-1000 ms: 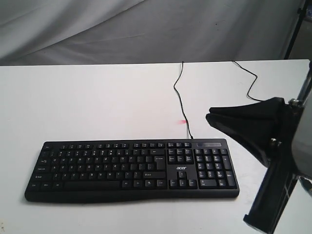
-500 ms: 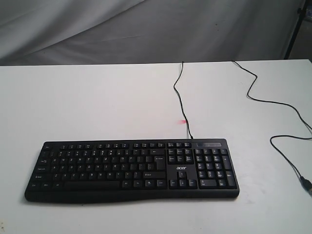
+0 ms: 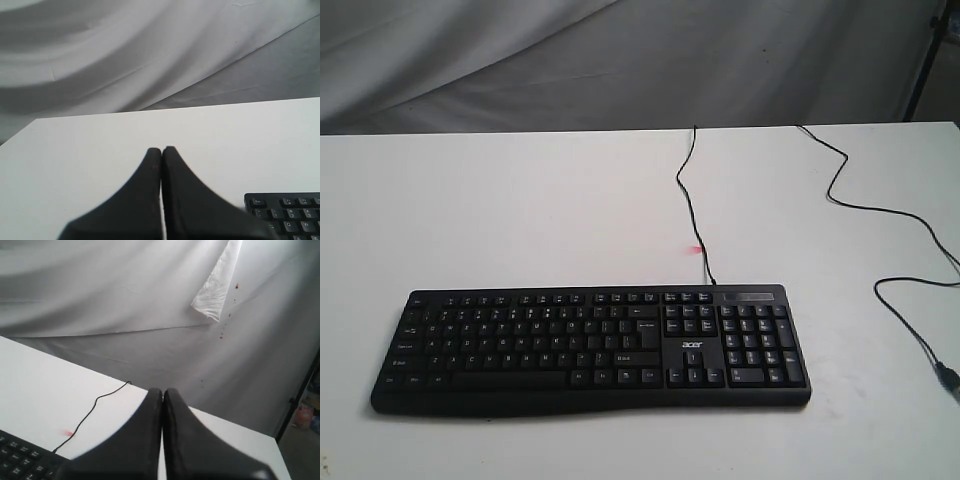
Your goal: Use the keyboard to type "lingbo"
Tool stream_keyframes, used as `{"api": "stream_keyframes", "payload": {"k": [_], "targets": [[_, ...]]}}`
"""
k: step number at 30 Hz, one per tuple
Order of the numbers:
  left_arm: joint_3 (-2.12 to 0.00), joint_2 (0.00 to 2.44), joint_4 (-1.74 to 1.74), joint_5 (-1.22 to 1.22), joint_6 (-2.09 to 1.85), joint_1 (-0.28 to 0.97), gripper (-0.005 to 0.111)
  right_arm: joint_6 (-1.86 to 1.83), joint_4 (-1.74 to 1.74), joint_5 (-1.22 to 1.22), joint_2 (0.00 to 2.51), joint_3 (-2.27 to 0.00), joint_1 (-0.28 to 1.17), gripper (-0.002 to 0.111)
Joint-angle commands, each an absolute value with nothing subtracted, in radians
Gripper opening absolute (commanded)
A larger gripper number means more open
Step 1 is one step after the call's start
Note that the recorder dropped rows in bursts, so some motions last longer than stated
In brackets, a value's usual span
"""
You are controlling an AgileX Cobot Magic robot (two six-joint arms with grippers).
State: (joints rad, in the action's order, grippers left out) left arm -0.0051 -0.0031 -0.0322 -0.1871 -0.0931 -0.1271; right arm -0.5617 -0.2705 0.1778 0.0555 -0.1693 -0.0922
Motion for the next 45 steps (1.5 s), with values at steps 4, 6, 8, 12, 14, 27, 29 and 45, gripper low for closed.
{"api": "stream_keyframes", "payload": {"k": [4, 6, 8, 12, 14, 27, 29, 45], "targets": [[0.000, 0.000, -0.032, -0.183, -0.090, -0.123, 0.001, -0.272, -0.043, 0.044, 0.052, -0.019, -0.099, 0.000], [0.000, 0.000, -0.032, -0.183, -0.090, -0.123, 0.001, -0.206, -0.009, 0.036, 0.052, 0.000, -0.099, 0.000], [0.000, 0.000, -0.032, -0.183, -0.090, -0.123, 0.001, -0.193, -0.009, 0.034, 0.052, 0.000, -0.099, 0.000], [0.000, 0.000, -0.032, -0.183, -0.090, -0.123, 0.001, -0.193, -0.009, 0.097, 0.052, 0.000, -0.099, 0.000], [0.000, 0.000, -0.032, -0.183, -0.090, -0.123, 0.001, -0.204, -0.009, 0.097, 0.052, 0.000, -0.099, 0.000], [0.000, 0.000, -0.032, -0.183, -0.090, -0.123, 0.001, -0.204, -0.009, 0.104, 0.052, 0.000, -0.099, 0.000], [0.000, 0.000, -0.032, -0.183, -0.090, -0.123, 0.001, -0.204, -0.009, 0.104, 0.052, 0.000, -0.099, 0.000], [0.000, 0.000, -0.032, -0.183, -0.090, -0.123, 0.001, -0.204, -0.009, 0.104, 0.052, 0.000, -0.099, 0.000]]}}
